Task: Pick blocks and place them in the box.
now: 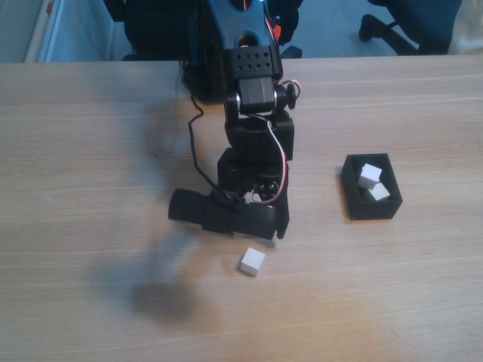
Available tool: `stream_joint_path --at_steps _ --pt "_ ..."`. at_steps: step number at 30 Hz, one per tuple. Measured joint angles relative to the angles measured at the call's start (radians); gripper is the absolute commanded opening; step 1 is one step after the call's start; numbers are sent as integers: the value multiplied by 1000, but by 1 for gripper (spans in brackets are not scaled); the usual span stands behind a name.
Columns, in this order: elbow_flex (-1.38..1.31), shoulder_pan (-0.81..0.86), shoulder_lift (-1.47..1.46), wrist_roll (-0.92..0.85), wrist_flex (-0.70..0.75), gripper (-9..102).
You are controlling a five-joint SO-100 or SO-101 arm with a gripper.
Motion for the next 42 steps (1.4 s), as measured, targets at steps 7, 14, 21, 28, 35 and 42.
stream_joint_path --at_steps 7,14,21,28,35,42 --pt "-54 0 -74 -37 -54 19" --pt "-110 31 -144 -61 -80 19" --pt "-164 40 -196 -75 -83 19" --pt "-169 57 -201 -84 -83 13" --pt "-169 34 -201 -72 -106 0" --pt "-97 23 -158 -80 -173 0"
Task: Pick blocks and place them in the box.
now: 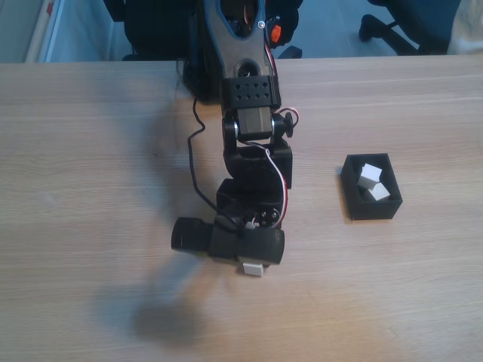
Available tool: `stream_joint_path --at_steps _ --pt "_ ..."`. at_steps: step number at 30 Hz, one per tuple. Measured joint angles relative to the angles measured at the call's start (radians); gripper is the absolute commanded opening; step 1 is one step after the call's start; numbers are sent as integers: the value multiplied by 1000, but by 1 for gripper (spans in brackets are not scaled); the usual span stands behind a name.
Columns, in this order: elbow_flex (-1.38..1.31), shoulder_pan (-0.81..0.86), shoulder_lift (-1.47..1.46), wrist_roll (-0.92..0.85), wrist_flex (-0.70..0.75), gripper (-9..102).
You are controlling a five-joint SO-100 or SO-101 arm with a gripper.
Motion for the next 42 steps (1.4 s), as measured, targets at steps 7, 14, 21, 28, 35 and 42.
stream_joint_path --at_steps 7,14,21,28,35,42 --pt "282 -55 299 -14 -28 0" --pt "449 -229 621 63 103 0" --pt "443 -410 761 114 225 0" --pt "377 -546 778 140 284 0" --pt "268 -618 681 169 290 0" --pt "149 -618 545 173 281 0"
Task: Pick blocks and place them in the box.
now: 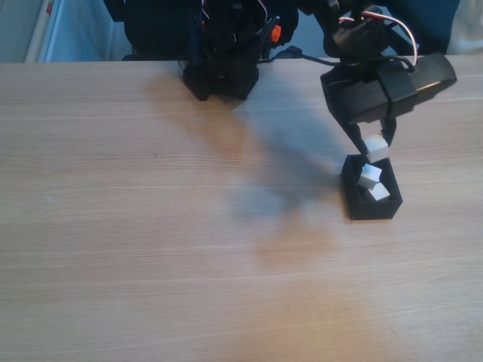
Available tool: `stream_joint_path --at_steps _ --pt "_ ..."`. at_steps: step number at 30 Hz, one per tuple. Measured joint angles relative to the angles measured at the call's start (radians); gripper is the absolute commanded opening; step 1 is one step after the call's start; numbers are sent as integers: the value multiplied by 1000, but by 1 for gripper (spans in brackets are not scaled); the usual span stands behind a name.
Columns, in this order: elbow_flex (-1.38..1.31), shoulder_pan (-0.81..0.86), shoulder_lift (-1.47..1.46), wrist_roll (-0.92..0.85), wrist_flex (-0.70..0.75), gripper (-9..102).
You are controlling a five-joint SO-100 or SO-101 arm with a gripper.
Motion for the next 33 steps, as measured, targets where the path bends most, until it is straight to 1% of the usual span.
stream_joint_path --at_steps 11,23,29,33 --pt "-118 3 -135 0 -28 2" --pt "-135 32 -169 -12 -57 11" --pt "-123 40 -169 -25 -57 11" --pt "-101 55 -147 -25 -57 9"
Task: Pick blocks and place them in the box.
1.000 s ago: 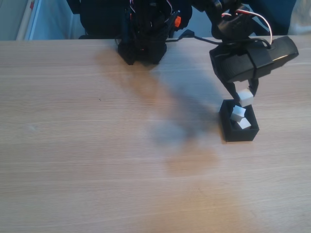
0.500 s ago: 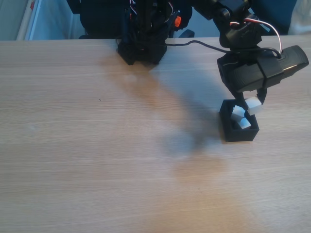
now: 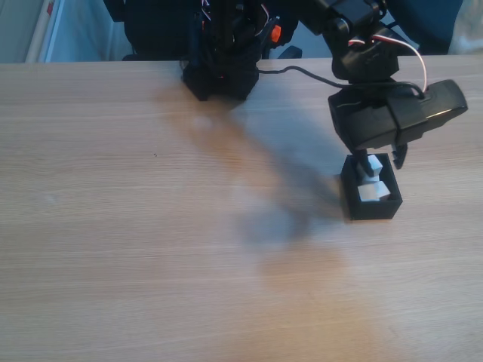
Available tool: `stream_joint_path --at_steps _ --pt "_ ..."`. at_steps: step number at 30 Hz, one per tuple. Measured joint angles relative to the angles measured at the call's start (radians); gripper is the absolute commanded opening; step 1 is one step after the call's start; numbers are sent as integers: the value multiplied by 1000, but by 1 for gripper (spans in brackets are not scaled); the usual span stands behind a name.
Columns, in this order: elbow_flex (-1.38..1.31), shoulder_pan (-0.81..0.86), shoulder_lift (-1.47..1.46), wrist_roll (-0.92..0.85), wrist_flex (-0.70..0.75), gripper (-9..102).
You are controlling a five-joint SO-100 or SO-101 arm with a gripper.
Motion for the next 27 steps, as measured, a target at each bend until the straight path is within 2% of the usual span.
stream_joint_path --at_steps 3,10,18,24,27 --pt "49 -2 54 0 0 0" --pt "322 6 305 -43 21 0" --pt "718 75 684 -310 -12 0" --pt "1046 215 1054 -561 -28 0" --pt "1189 298 1232 -614 3 0"
